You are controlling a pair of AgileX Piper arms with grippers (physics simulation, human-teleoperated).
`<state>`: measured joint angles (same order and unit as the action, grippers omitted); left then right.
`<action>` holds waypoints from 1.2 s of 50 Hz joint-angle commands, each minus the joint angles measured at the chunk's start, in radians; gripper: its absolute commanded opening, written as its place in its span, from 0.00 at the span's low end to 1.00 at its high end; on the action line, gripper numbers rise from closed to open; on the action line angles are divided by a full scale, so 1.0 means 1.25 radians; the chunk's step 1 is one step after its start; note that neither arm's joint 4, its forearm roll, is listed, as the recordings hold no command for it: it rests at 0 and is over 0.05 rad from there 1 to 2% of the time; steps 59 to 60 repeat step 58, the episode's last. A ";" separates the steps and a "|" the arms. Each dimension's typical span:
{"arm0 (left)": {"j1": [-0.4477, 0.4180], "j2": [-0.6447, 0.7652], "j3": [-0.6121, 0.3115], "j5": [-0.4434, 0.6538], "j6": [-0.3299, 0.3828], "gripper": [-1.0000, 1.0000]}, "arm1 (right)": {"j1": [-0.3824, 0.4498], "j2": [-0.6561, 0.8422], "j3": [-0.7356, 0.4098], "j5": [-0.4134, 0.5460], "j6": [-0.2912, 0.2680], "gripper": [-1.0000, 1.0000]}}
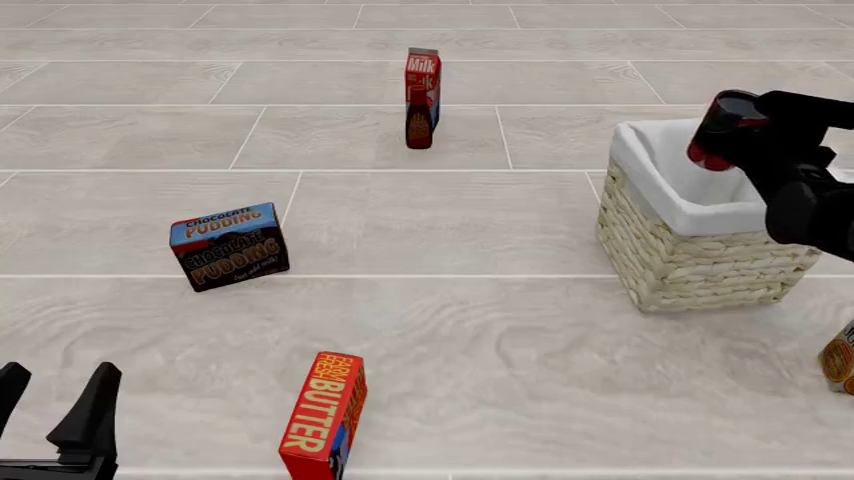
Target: Pick the tomato sauce and place it in the basket.
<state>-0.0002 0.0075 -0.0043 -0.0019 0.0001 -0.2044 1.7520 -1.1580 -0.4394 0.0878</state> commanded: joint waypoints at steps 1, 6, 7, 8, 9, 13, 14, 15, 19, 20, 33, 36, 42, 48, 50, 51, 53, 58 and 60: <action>0.000 0.000 0.000 0.000 0.000 1.00 | 0.002 0.006 -0.007 -0.002 0.014 0.00; 0.000 0.000 0.000 0.000 0.000 1.00 | 0.000 0.006 -0.004 -0.002 0.015 0.00; 0.000 0.000 0.000 0.000 0.000 1.00 | -0.001 0.005 -0.003 -0.002 0.015 0.00; 0.000 0.000 0.000 0.000 0.000 1.00 | -0.002 0.006 -0.003 -0.002 0.013 0.00; 0.000 0.000 0.000 0.000 0.000 1.00 | -0.003 0.006 -0.002 -0.003 0.014 0.00; 0.000 0.000 0.000 0.000 0.000 1.00 | -0.002 0.004 0.002 -0.003 0.014 0.00; 0.000 0.000 0.000 0.000 0.000 1.00 | -0.003 0.006 0.002 -0.003 0.015 0.00; 0.000 0.000 0.000 0.000 0.000 1.00 | -0.003 0.006 0.002 -0.003 0.015 0.00; 0.000 0.000 0.000 0.000 0.000 1.00 | 0.002 0.006 0.001 0.000 0.012 0.00; 0.000 0.000 0.000 0.000 0.000 1.00 | -0.002 0.005 0.001 -0.001 0.008 0.00; 0.000 0.000 0.000 0.000 0.000 1.00 | 0.008 -0.004 -0.002 0.014 0.006 1.00; 0.000 0.000 0.000 0.000 0.000 1.00 | 0.009 -0.005 -0.002 0.014 0.006 1.00; 0.000 0.000 0.000 0.000 0.000 1.00 | 0.010 -0.008 0.001 0.012 0.006 1.00; 0.017 -0.005 0.002 0.003 0.000 1.00 | 0.009 -0.007 0.004 0.009 0.007 1.00; 0.016 -0.005 0.002 0.002 0.001 1.00 | 0.009 -0.007 0.004 0.008 0.007 1.00; 0.017 -0.005 0.002 0.003 -0.001 1.00 | 0.010 -0.007 0.006 0.008 0.008 1.00; 0.017 -0.005 0.001 0.004 -0.001 1.00 | 0.010 -0.010 0.009 0.006 0.007 1.00; 0.017 -0.005 0.002 0.003 0.000 1.00 | 0.009 -0.016 0.015 0.003 0.008 1.00; 0.017 -0.005 0.002 0.003 0.000 1.00 | 0.009 -0.016 0.015 0.003 0.008 1.00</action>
